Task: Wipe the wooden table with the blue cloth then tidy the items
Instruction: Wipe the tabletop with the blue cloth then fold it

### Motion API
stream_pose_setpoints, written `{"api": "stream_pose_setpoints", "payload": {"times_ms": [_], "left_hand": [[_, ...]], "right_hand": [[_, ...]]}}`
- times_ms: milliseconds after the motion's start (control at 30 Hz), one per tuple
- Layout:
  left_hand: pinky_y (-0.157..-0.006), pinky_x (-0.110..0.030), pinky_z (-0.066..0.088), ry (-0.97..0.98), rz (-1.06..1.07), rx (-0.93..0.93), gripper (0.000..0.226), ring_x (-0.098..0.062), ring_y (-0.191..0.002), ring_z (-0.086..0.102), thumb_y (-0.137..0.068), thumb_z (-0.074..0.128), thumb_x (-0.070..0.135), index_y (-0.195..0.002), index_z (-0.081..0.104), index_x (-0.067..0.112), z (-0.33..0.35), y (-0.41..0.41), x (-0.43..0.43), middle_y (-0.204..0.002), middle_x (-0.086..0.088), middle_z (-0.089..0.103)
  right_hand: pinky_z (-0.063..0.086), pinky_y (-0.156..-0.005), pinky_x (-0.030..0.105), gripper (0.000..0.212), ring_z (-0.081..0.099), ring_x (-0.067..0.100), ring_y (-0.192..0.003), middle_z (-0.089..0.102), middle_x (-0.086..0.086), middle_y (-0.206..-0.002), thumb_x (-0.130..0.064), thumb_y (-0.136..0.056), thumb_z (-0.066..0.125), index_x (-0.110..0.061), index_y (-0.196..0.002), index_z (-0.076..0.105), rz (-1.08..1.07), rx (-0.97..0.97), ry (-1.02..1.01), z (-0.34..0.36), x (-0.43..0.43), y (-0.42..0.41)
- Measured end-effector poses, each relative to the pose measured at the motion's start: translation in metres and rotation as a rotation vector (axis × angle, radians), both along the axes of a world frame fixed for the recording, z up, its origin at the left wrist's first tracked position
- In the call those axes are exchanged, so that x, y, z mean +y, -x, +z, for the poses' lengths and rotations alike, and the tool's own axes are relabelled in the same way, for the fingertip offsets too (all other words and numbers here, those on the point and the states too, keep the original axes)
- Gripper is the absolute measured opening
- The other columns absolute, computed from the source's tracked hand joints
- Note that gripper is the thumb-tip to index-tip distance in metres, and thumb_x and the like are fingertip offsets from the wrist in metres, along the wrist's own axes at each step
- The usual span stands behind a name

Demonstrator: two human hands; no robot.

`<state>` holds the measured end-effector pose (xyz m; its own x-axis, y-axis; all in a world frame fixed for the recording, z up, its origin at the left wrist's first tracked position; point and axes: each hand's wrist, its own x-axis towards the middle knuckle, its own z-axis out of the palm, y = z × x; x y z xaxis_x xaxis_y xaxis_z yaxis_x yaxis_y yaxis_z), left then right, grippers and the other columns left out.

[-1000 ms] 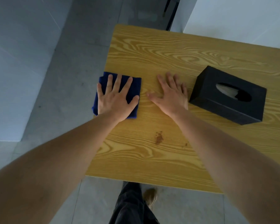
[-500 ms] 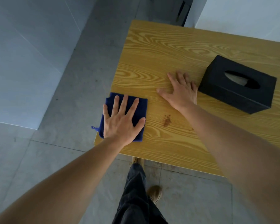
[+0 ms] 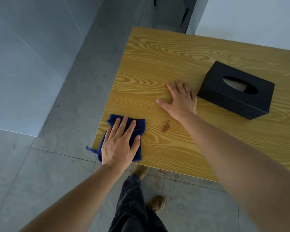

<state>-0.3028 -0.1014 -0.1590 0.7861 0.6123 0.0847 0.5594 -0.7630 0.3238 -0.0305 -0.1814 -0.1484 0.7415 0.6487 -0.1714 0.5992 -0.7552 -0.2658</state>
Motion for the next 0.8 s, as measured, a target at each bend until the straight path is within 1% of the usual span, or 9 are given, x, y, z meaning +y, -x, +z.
{"api": "stream_pose_setpoints", "payload": {"times_ms": [100,200,367,467,567,633,700,733,800], "left_hand": [[-0.11,-0.048,0.051,-0.018,0.025,-0.174,0.042,-0.027,-0.141,0.054,-0.103,0.055,0.035,-0.136,0.07,0.014,0.004,0.001,-0.016,-0.148,-0.007,0.061],[-0.094,-0.043,0.06,0.041,0.087,-0.317,0.031,-0.023,-0.125,0.067,-0.099,0.064,0.026,-0.123,0.077,0.011,0.008,0.0,-0.025,-0.132,-0.003,0.072],[-0.105,-0.042,0.055,0.547,0.342,-0.546,0.028,-0.012,-0.132,0.062,-0.102,0.068,0.022,-0.129,0.073,0.017,0.04,-0.054,-0.013,-0.129,0.02,0.064],[-0.102,-0.04,0.056,0.607,0.286,-0.595,0.028,-0.018,-0.126,0.067,-0.102,0.066,0.019,-0.129,0.074,0.017,0.062,-0.12,0.012,-0.128,0.008,0.072],[-0.085,-0.044,0.058,0.561,0.151,-0.551,0.027,-0.016,-0.1,0.072,-0.104,0.063,0.026,-0.127,0.074,0.018,0.076,-0.194,0.043,-0.109,0.002,0.078],[-0.097,-0.049,0.053,0.559,-0.034,-0.414,0.036,-0.018,-0.114,0.065,-0.105,0.059,0.035,-0.138,0.065,0.021,0.08,-0.24,0.06,-0.124,0.001,0.072],[-0.124,-0.055,0.026,0.486,-0.187,-0.124,0.062,-0.025,-0.154,0.029,-0.106,0.045,0.055,-0.161,0.033,0.029,0.074,-0.27,0.077,-0.166,-0.004,0.037],[-0.127,-0.056,0.012,0.43,-0.192,-0.017,0.071,-0.024,-0.161,0.009,-0.105,0.036,0.063,-0.166,0.018,0.031,0.068,-0.277,0.087,-0.174,-0.004,0.016],[-0.128,-0.054,0.005,0.326,-0.114,0.024,0.073,-0.023,-0.162,-0.002,-0.105,0.025,0.065,-0.167,0.009,0.029,0.053,-0.269,0.11,-0.176,-0.003,0.003]], "right_hand": [[0.0,-0.128,0.051,0.095,-0.005,0.023,-0.161,0.004,-0.002,-0.176,-0.091,-0.084,0.034,-0.041,-0.163,0.018,-0.001,0.01,-0.02,0.001,0.0,-0.001],[0.001,-0.128,0.05,0.094,-0.005,0.021,-0.161,0.005,-0.002,-0.175,-0.089,-0.085,0.037,-0.04,-0.163,0.019,-0.007,0.021,-0.041,0.002,-0.001,0.0],[-0.003,-0.126,0.043,0.103,-0.009,0.015,-0.16,0.005,-0.004,-0.175,-0.086,-0.085,0.043,-0.028,-0.165,0.017,-0.036,0.042,-0.093,-0.001,-0.003,0.0],[-0.002,-0.127,0.039,0.119,-0.007,0.013,-0.16,0.005,0.0,-0.175,-0.085,-0.079,0.053,-0.016,-0.166,0.011,-0.121,0.074,-0.119,-0.001,-0.002,0.001],[0.004,-0.128,0.043,0.139,-0.007,0.018,-0.16,0.0,0.008,-0.175,-0.088,-0.07,0.062,-0.008,-0.165,0.001,-0.231,0.113,-0.175,0.0,-0.002,-0.001],[0.005,-0.127,0.046,0.143,-0.009,0.018,-0.16,-0.004,0.009,-0.175,-0.082,-0.069,0.071,-0.008,-0.165,-0.004,-0.244,0.132,-0.189,0.0,-0.002,-0.002],[0.005,-0.127,0.047,0.14,-0.011,0.015,-0.159,-0.007,0.006,-0.175,-0.077,-0.071,0.074,-0.012,-0.165,-0.007,-0.235,0.149,-0.202,0.0,-0.004,-0.003],[0.005,-0.126,0.047,0.137,-0.011,0.014,-0.159,-0.008,0.004,-0.175,-0.076,-0.073,0.074,-0.014,-0.165,-0.007,-0.238,0.162,-0.222,0.0,-0.004,-0.004],[0.006,-0.125,0.049,0.126,-0.008,0.012,-0.159,-0.008,-0.001,-0.175,-0.071,-0.081,0.072,-0.02,-0.165,-0.006,-0.268,0.19,-0.285,0.002,-0.004,-0.004]]}}
